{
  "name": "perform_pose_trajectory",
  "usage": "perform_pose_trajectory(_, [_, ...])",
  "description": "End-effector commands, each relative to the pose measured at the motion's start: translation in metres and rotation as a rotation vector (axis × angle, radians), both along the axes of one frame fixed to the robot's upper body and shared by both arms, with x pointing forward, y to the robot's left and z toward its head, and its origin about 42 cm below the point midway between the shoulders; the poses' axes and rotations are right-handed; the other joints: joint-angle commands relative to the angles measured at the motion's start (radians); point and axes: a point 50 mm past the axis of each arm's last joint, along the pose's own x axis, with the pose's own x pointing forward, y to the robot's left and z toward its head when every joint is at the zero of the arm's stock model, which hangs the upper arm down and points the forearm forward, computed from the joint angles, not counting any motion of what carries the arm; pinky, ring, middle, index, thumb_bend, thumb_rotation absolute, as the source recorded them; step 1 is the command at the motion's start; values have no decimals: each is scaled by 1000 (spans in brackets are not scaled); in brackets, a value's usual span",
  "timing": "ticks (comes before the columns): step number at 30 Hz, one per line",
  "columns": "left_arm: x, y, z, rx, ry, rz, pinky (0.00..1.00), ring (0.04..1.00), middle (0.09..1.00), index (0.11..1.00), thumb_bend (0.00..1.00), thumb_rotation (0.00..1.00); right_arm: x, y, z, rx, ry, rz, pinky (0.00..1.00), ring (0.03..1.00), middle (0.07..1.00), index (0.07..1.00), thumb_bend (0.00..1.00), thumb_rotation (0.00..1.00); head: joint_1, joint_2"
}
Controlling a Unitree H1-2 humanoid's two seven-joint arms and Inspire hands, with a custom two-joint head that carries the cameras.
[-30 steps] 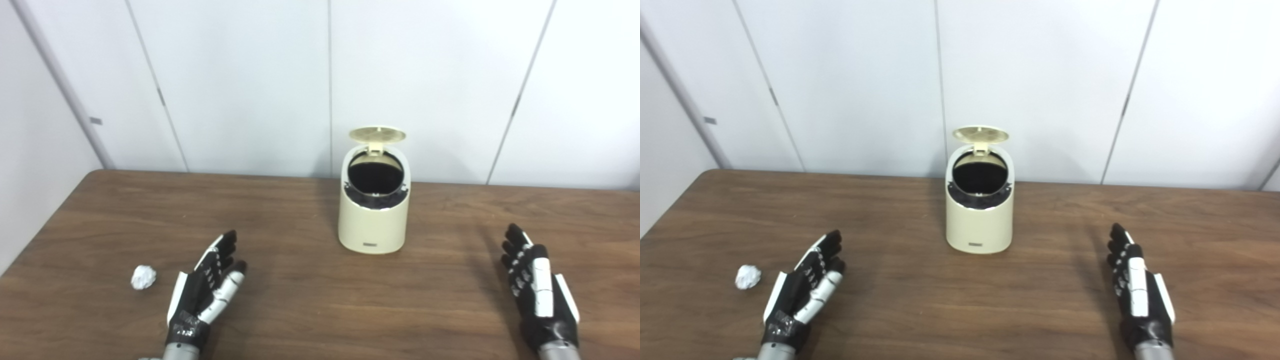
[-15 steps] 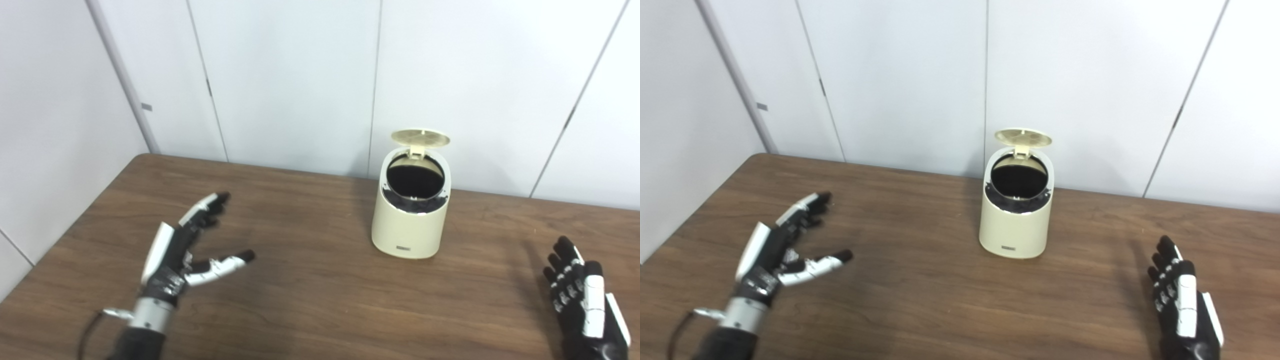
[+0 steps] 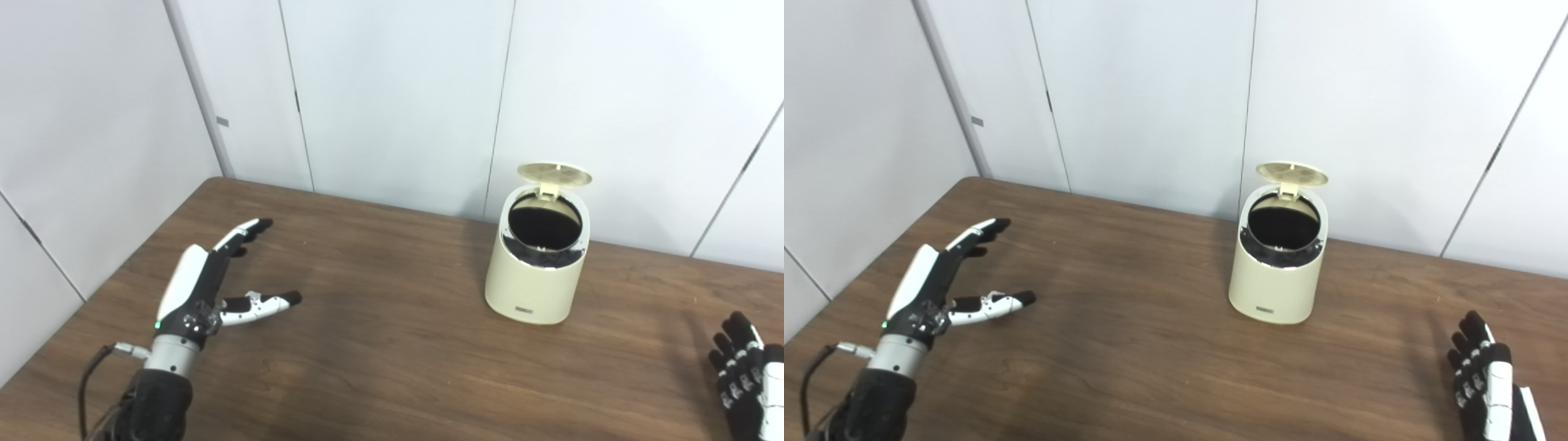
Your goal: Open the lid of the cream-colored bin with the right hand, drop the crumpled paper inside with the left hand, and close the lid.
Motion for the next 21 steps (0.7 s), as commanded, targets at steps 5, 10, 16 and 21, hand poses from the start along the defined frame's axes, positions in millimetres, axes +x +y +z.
perform_pose_trajectory(5, [1, 16, 16, 147, 75, 14, 843, 882, 876, 860, 900, 177, 4, -2, 16, -8, -50, 13, 1000, 994, 984, 966, 465, 1000, -1, 2])
perform_pose_trajectory(10, [3, 20, 8, 221, 143, 53, 854, 908, 874, 824, 921, 126, 5, -1, 16, -6, -50, 18, 1000, 998, 986, 969, 471, 1000, -10, 8])
perform_pose_trajectory(16, [8, 26, -1, 297, 221, 83, 810, 895, 880, 811, 913, 140, 5, -3, 18, -12, -55, 21, 1000, 998, 989, 970, 484, 1000, -10, 8])
perform_pose_trajectory(21, [13, 31, -7, 341, 252, 79, 767, 858, 862, 798, 911, 124, 3, -2, 20, -12, -55, 16, 1000, 991, 984, 967, 487, 1000, -21, 12])
